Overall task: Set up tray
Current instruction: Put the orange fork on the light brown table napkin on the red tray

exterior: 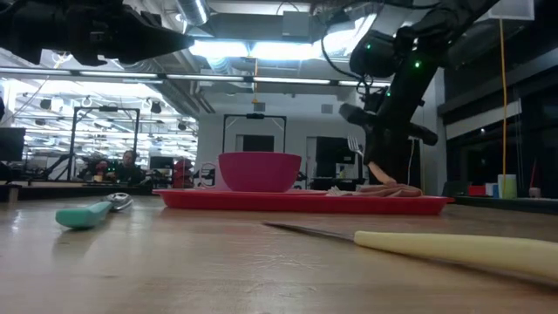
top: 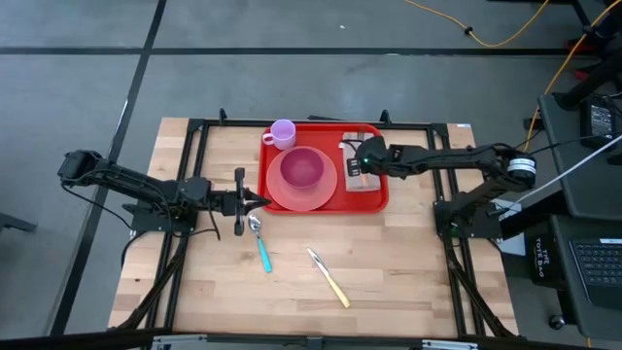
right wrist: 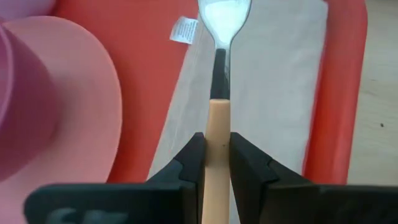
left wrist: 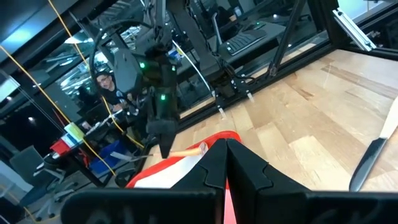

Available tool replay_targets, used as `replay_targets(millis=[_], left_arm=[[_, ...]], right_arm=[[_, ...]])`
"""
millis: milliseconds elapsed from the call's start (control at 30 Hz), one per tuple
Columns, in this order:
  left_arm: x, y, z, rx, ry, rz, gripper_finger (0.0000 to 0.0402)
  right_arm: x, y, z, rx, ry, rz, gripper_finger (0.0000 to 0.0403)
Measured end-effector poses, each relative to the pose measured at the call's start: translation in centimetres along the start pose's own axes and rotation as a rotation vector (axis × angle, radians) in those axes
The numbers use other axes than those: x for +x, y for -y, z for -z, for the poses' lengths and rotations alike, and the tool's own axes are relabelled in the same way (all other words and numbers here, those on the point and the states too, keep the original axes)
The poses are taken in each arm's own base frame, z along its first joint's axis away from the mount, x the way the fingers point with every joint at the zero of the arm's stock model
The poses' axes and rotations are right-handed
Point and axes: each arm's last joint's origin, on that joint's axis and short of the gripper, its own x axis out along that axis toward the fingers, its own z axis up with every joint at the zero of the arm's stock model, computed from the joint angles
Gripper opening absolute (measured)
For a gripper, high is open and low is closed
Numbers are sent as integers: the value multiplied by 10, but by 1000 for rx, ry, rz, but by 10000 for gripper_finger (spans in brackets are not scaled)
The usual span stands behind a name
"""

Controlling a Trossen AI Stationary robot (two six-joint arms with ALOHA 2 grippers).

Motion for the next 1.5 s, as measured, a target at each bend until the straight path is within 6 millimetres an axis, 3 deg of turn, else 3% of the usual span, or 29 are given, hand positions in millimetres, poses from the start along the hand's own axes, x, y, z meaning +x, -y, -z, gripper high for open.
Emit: replay_targets(millis=[467,1500], left_arm=[[0,-1,-1,-3,14,-8,4],[0,-3,-6,27,61,-35,4]], right_arm=[[23,6,1,83,-104,26,56],[25,8,0,143,-112,32,56]])
